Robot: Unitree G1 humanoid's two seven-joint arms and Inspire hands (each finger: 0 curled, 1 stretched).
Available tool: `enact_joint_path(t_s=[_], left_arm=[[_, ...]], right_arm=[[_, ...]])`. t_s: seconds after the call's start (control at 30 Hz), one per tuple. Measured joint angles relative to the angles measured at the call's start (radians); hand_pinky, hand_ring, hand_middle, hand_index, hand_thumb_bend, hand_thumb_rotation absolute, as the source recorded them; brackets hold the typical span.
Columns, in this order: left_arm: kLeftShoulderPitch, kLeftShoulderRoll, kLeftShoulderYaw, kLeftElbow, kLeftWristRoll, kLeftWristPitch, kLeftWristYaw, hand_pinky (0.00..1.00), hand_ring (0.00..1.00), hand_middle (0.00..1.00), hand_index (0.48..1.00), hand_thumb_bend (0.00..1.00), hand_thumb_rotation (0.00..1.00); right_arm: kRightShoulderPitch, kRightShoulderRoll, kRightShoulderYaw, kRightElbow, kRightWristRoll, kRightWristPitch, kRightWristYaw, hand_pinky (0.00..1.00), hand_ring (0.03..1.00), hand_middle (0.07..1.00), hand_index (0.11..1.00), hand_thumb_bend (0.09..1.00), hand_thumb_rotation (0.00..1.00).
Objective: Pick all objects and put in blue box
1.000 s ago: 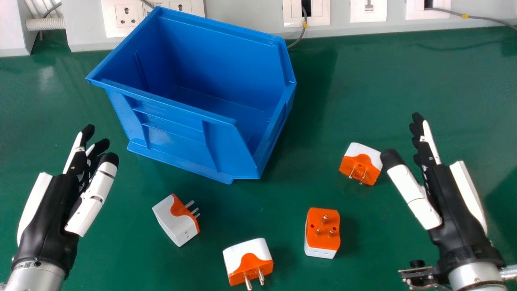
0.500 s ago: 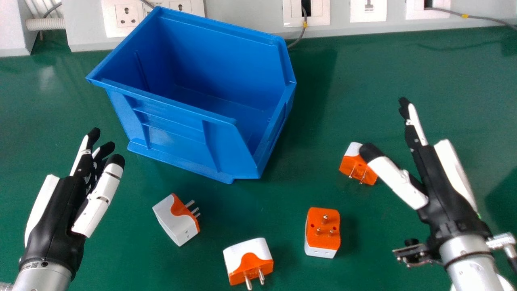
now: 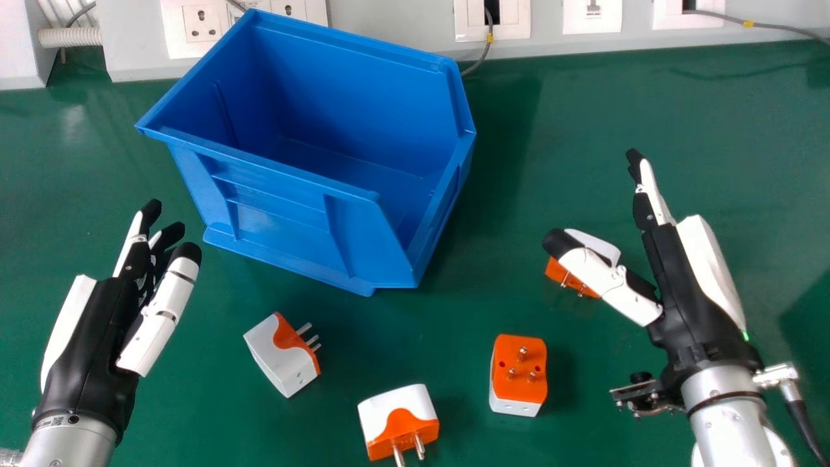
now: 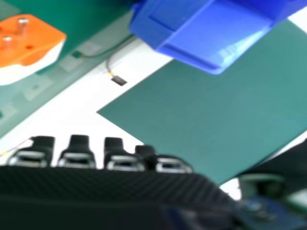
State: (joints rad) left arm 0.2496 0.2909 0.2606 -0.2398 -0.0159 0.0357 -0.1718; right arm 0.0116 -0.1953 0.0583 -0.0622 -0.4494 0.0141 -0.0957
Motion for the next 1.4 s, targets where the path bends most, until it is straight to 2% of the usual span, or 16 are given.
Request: enact_joint_path(t_s=[0.23,0.57,0.77,1.0,1.17,1.4], left_arm=[[-0.002,0.001,0.000,0.000,-0.001,0.000,0.000,0.86,0.94,0.95,0.996,0.32,0.82],[-0.006,0.002,0.002,0.000,-0.004,0.001,-0.003,0.86,0.94,0.96,0.999,0.33,0.84],[-0.016,0.003,0.002,0.001,-0.004,0.002,-0.005,0.87,0.94,0.96,1.000,0.34,0.85],[-0.020,0.004,0.005,0.003,-0.006,0.005,-0.009,0.87,0.94,0.96,0.998,0.34,0.85],[-0.024,0.009,0.017,0.020,-0.006,0.009,-0.016,0.87,0.94,0.96,0.995,0.34,0.85],[-0.031,0.009,0.021,0.020,-0.006,0.015,-0.018,0.87,0.94,0.96,0.994,0.34,0.85]], right_arm=[[-0.015,-0.022,0.026,0.012,-0.069,0.015,-0.008,1.00,1.000,1.000,1.000,0.674,0.85],[-0.075,-0.110,0.054,0.082,-0.149,0.025,-0.004,0.98,1.000,1.000,1.000,0.690,0.84],[-0.123,-0.174,0.067,0.144,-0.170,0.027,0.036,0.97,1.000,1.000,1.000,0.703,0.84],[-0.173,-0.240,0.075,0.221,-0.168,0.015,0.097,0.96,1.000,1.000,1.000,0.721,0.81],[-0.215,-0.283,0.093,0.317,-0.171,-0.003,0.127,0.95,1.000,1.000,1.000,0.722,0.79],[-0.293,-0.318,0.126,0.427,-0.186,-0.007,0.154,0.95,1.000,1.000,1.000,0.717,0.79]])
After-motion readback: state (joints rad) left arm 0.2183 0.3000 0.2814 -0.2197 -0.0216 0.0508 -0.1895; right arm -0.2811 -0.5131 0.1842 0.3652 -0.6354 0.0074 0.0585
